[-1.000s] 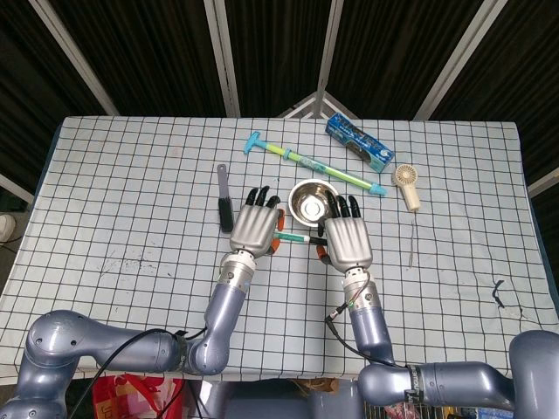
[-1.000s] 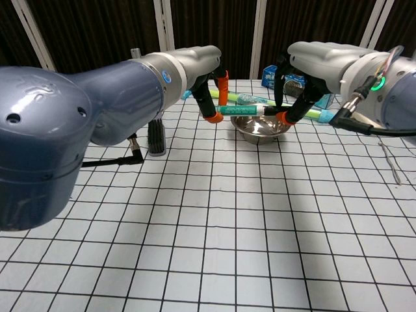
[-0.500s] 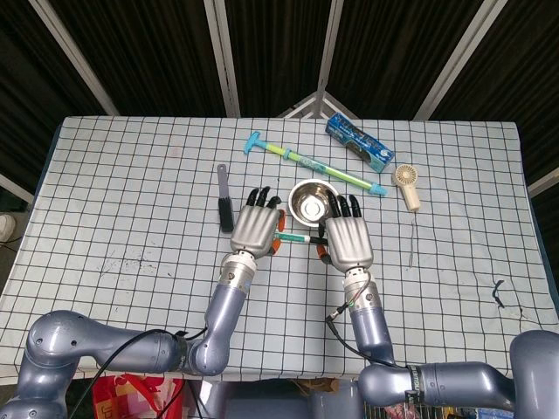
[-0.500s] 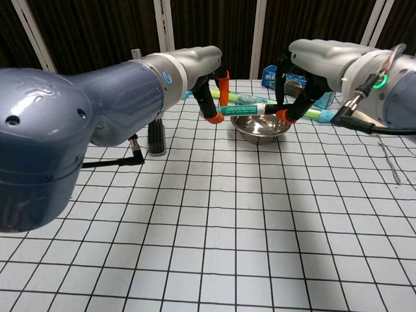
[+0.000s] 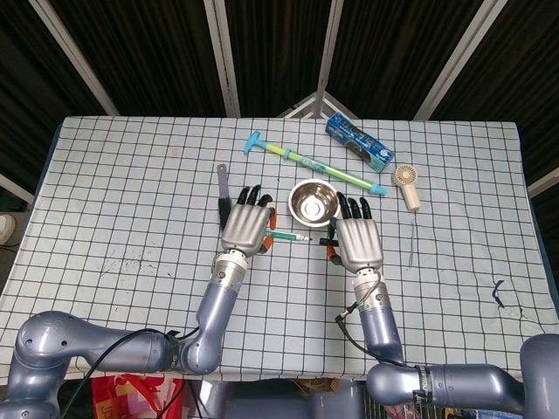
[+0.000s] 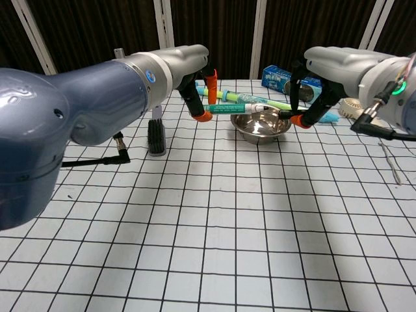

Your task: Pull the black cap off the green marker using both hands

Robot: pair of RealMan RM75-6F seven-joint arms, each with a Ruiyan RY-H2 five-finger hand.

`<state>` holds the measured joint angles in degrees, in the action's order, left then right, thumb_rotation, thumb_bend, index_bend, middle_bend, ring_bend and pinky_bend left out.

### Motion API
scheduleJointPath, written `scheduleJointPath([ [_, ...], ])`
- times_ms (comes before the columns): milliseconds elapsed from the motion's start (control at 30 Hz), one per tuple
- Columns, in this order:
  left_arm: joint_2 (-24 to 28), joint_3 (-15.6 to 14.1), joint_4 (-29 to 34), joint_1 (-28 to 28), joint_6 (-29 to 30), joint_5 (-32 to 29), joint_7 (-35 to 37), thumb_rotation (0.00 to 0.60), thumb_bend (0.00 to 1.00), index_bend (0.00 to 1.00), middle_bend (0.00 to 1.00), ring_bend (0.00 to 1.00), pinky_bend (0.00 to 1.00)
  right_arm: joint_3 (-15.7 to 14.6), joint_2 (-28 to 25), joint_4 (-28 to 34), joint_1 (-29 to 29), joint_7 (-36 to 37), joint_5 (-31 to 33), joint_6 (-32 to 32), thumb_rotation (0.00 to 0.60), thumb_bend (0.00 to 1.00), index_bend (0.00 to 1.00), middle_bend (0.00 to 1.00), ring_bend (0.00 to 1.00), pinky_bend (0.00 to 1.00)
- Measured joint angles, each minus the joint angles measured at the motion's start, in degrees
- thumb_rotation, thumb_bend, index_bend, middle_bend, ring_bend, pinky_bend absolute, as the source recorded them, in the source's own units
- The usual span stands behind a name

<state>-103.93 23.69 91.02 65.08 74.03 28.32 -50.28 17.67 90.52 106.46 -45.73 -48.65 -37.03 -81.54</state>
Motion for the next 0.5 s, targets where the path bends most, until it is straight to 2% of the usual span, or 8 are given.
scheduleJointPath([
  [367,-0.11,-1.69,-2.71,-1.37,-1.98,0.19,1.52,0.600,0.54,0.68,0.18,0.00,0.00,-2.30,-0.98,-4.50,2.81,6.51,-0.01,4.95,0.600,0.44,0.65,0.06,0.09,0.01],
  [467,-0.72,-2.06,-3.69,-1.31,-2.79,0.13,1.54,0.600,0.54,0.66,0.17,0.00,0.00,-2.53,-0.62,-6.02,3.14,7.79,0.05,6.09,0.600,0.44,0.56,0.06,0.09,0.01],
  [500,-0.94,-2.13,-3.99,-1.27,-3.02,0.11,1.54,0.600,0.54,0.63,0.17,0.00,0.00,-2.55,-0.45,-6.47,3.21,8.15,0.06,6.32,0.600,0.43,0.49,0.06,0.09,0.01],
])
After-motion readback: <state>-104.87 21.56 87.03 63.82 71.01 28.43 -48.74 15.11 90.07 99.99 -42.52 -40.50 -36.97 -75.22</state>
